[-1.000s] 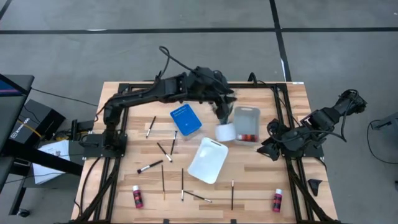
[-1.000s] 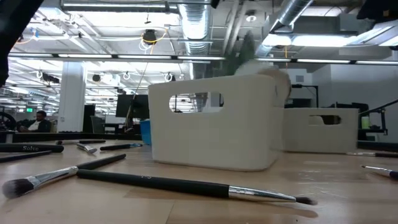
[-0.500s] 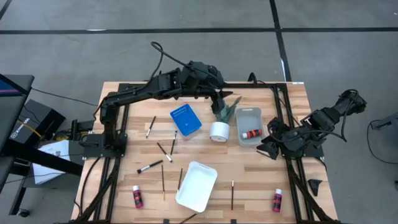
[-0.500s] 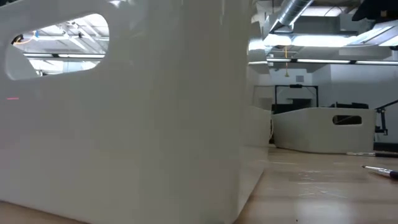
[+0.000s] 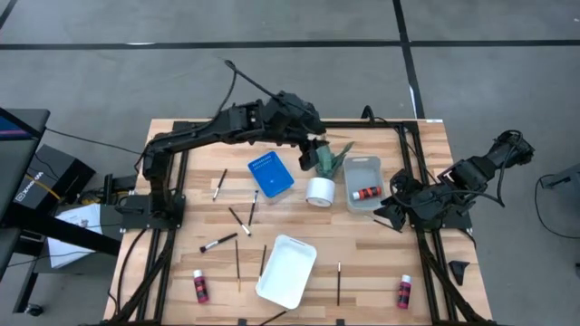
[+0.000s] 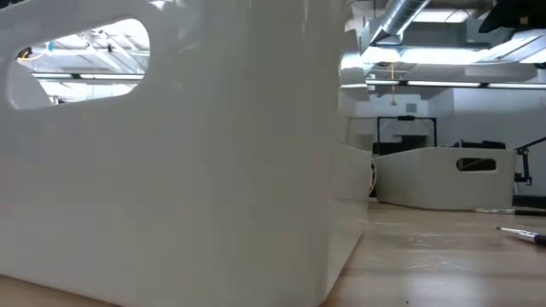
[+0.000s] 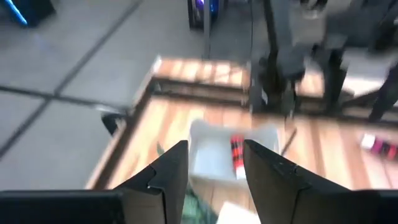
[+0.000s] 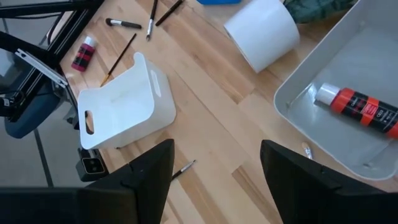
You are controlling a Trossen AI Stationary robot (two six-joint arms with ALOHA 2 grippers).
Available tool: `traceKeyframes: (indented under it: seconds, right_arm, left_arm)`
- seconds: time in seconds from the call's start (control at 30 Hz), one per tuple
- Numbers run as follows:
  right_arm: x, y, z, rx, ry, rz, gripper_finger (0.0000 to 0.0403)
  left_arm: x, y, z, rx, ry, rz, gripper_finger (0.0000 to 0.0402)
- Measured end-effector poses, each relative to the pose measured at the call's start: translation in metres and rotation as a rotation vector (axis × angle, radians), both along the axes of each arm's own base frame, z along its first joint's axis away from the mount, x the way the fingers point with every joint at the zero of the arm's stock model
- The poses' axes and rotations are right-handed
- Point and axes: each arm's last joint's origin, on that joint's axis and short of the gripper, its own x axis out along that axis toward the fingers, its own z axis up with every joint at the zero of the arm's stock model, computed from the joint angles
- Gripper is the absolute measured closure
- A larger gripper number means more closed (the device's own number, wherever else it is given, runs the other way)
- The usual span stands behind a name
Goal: Pick & Place Paint Supplies
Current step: Adjust the white potted plant
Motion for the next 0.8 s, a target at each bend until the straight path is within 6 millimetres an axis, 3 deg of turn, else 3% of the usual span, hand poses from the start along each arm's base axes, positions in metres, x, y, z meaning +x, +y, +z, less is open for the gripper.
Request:
traceKeyframes:
  seconds: [0.17,0.33,0.43,0.63,0.8]
  right_arm:
    - [0.0,0.0,0.0,-0.004,0.0,0.004,0.0168]
    - [0.0,0.0,0.0,0.001,-0.001,0.001,0.0168]
    - [0.0,0.0,0.0,0.006,-0.004,0.0,0.0168]
    - [0.001,0.0,0.0,0.02,-0.006,-0.014,0.0168]
    - [0.001,0.0,0.0,0.031,-0.008,-0.024,0.0168]
  left_arm:
    - [0.007,0.039,-0.071,-0.087,0.105,0.031,0.0253]
    - [-0.005,0.087,-0.114,-0.196,0.057,0.032,0.0253]
    - [-0.014,0.108,-0.127,-0.241,0.023,0.037,0.0253]
    - [-0.008,0.122,-0.166,-0.372,0.054,-0.002,0.0251]
    - [0.003,0.126,-0.191,-0.432,0.062,0.022,0.0223]
